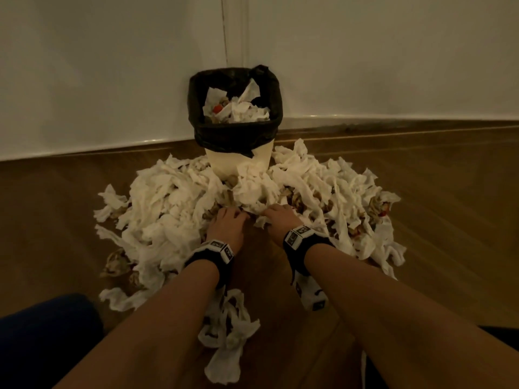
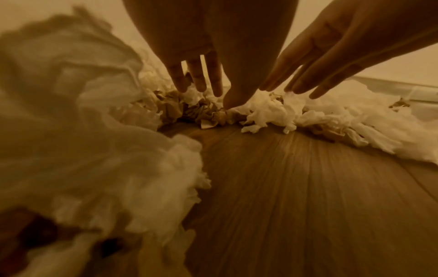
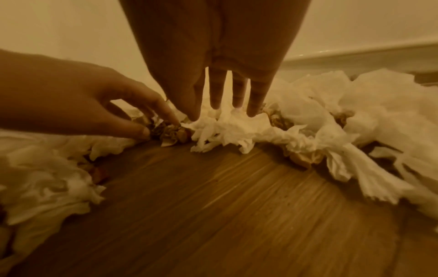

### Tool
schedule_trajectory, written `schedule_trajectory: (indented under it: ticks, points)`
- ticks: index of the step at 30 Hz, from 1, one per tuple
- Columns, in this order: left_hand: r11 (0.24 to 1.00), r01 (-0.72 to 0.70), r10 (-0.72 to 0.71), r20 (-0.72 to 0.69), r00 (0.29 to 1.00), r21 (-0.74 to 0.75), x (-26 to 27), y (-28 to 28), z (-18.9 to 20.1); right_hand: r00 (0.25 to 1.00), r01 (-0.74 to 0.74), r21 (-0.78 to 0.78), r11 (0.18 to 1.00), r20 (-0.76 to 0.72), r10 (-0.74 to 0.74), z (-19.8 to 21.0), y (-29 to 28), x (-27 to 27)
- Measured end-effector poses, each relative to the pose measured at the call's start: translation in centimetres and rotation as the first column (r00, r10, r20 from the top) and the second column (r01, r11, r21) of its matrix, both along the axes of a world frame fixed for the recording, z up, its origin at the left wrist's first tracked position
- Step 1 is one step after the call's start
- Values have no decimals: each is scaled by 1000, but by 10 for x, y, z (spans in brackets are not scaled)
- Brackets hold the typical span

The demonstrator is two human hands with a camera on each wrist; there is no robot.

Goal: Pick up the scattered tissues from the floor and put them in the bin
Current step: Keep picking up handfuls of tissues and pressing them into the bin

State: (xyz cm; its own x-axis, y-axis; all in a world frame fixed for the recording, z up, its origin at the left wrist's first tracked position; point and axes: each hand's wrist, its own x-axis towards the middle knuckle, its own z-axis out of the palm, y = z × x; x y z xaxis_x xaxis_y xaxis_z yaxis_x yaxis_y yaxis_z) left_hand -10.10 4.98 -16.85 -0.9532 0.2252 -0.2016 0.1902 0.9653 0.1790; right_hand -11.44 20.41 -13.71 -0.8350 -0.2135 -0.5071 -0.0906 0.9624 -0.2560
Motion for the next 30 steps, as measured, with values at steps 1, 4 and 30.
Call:
schedule_trajectory:
  ticks: [1, 4, 30]
  points:
    - [1000, 7, -7, 3, 1000, -5, -3, -1, -3, 1000, 4, -16, 1000, -5, -4, -3, -2, 1]
    - [999, 24, -23, 19, 1000, -31, -8, -1, -9, 1000, 14, -54, 998, -8, -15, -11, -7, 6]
    - [998, -14, -4, 283, 959, 60, 1, -14, -34, 981, -175, 145, 974, -54, 184, -24, -19, -10]
